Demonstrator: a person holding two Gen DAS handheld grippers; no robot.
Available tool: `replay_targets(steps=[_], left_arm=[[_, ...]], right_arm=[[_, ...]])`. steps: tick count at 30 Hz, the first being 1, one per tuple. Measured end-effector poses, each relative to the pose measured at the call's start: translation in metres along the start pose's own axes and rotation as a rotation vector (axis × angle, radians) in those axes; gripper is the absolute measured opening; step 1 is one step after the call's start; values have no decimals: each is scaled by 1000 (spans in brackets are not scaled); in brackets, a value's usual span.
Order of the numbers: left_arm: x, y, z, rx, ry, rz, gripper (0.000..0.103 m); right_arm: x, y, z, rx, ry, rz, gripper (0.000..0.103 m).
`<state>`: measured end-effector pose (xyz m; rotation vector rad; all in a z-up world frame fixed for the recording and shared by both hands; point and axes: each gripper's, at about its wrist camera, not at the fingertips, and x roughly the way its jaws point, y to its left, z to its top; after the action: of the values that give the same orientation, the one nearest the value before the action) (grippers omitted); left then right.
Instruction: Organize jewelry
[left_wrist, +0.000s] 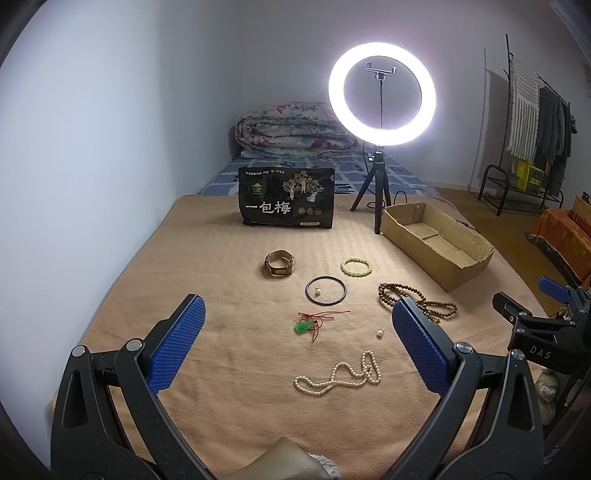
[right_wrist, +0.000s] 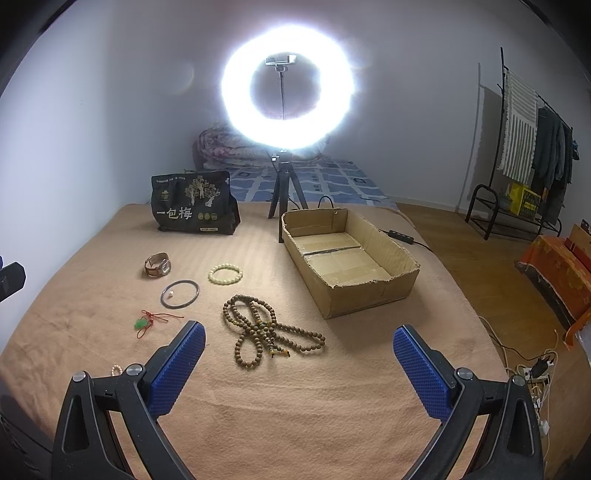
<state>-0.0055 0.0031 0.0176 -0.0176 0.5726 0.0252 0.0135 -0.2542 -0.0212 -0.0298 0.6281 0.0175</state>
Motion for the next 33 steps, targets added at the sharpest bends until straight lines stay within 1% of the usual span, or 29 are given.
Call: replay_targets(steps=[33], left_arm=[[2, 1, -2, 1, -2, 1, 103]], right_arm=[[0, -1, 0, 2, 3, -1, 103]])
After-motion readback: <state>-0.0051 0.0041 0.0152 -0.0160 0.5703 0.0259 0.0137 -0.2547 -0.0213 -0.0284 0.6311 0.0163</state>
